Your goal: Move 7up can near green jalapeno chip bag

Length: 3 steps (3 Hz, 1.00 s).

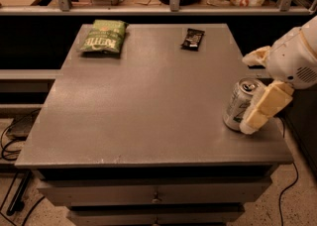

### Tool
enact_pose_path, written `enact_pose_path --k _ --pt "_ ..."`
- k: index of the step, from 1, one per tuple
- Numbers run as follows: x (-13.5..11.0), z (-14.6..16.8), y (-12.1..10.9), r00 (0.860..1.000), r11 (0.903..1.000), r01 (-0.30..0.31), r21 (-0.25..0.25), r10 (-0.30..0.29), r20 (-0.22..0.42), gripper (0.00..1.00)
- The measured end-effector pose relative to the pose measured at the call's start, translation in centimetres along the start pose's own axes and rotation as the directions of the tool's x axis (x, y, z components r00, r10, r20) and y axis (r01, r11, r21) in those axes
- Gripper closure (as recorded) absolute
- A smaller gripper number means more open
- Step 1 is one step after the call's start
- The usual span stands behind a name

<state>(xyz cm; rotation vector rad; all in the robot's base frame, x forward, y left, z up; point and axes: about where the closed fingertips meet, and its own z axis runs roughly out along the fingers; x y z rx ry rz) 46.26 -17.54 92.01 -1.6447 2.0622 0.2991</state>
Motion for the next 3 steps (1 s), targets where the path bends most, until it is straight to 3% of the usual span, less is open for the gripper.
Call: enact_pose_path --k 1,3 --pt "0.45 1.93 -0.54 0.999 0.9992 -0.027 -0.029 0.027 0.020 0.18" --pt "-0.02 2.61 -1.26 1.000 0.9997 -0.008 -0.024 0.008 0.018 0.64"
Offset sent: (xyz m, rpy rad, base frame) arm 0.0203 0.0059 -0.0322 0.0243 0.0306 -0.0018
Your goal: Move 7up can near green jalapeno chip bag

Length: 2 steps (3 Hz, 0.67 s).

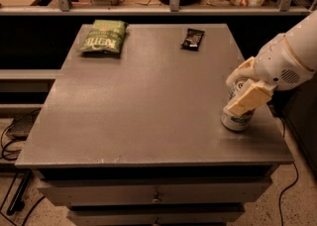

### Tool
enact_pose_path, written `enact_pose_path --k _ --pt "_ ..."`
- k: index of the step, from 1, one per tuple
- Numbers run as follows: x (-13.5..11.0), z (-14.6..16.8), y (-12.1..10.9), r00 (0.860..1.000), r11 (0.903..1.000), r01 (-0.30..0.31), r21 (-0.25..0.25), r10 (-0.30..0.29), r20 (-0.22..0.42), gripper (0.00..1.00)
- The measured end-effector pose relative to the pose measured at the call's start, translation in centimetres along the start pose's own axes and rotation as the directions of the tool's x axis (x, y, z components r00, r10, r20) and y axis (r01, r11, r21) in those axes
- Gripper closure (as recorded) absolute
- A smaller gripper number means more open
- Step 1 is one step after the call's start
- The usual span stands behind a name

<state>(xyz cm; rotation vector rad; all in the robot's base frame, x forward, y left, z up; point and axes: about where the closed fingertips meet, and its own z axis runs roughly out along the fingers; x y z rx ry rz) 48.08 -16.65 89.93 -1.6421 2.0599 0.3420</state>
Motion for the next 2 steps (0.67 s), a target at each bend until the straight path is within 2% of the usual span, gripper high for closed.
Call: enact_pose_path --k 1,2 --pt "-2.5 -1.5 -0.7 0.998 0.9978 0.061 0.027 -0.062 0.026 0.88" --pt "-6.9 -3.1 -1.2 0.984 0.9878 0.152 0.036 -0.154 0.091 1.00"
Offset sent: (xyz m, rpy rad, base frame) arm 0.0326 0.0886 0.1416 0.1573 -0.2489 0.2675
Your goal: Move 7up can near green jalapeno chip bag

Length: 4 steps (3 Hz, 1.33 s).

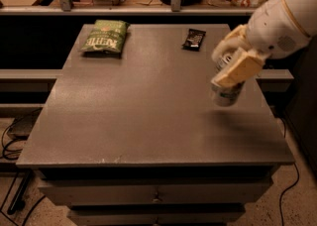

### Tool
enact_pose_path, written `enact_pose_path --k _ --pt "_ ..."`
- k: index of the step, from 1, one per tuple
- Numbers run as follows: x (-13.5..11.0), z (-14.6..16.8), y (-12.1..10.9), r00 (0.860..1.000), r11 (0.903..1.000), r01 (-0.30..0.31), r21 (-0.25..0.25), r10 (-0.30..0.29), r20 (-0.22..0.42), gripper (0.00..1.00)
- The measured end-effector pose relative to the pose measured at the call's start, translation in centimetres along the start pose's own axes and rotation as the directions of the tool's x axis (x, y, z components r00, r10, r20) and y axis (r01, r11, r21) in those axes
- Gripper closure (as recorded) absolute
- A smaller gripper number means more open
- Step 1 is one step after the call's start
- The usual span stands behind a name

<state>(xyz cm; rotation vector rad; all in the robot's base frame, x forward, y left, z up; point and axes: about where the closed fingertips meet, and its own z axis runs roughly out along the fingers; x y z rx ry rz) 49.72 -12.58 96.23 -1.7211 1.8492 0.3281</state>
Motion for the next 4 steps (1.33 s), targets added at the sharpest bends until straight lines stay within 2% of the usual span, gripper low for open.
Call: enact_pose_path --k 1,2,3,4 --pt "-5.3 -2.5 -1.5 0.988 0.9953 0.097 -0.006 -0.096 0.125 1.00" --pt "-6.6 -4.1 -2.1 0.983 0.9930 0.115 0.029 -0.118 0.143 1.00" --pt "-7.1 -2.9 -2.3 0.986 0.9945 0.089 0.054 -0.096 0.139 1.00" --pt "-9.1 -0.6 -3.9 0.987 0.9910 0.059 0.120 -0.076 0.143 1.00"
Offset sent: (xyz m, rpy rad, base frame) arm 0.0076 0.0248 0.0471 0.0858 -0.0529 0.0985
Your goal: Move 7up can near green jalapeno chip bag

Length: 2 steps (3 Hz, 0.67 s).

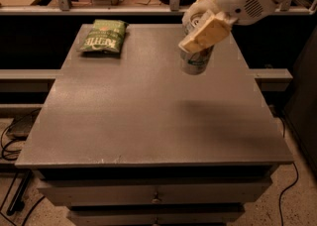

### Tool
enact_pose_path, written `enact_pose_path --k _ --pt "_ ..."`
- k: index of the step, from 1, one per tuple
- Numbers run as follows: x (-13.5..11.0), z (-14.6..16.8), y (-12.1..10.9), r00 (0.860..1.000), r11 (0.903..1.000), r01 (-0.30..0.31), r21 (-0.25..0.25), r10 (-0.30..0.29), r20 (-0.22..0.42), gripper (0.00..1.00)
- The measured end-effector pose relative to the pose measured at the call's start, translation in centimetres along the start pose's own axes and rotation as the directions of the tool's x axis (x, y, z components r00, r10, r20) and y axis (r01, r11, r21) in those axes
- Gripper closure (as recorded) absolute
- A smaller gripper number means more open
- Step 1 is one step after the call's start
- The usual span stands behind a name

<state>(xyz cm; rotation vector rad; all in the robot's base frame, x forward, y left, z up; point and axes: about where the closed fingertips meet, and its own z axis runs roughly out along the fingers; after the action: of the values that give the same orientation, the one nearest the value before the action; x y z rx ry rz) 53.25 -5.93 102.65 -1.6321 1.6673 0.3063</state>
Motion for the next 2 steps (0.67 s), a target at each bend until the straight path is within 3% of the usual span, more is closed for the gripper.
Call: enact_pose_path --k 1,2 --pt "-1.4 3.7 -2.0 0.999 0.9976 -0.034 0.061 0.033 0.004 1.00" --pt "-1.3 7.7 -4.1 0.995 0.9919 -0.095 0.084 0.097 -0.016 1.00"
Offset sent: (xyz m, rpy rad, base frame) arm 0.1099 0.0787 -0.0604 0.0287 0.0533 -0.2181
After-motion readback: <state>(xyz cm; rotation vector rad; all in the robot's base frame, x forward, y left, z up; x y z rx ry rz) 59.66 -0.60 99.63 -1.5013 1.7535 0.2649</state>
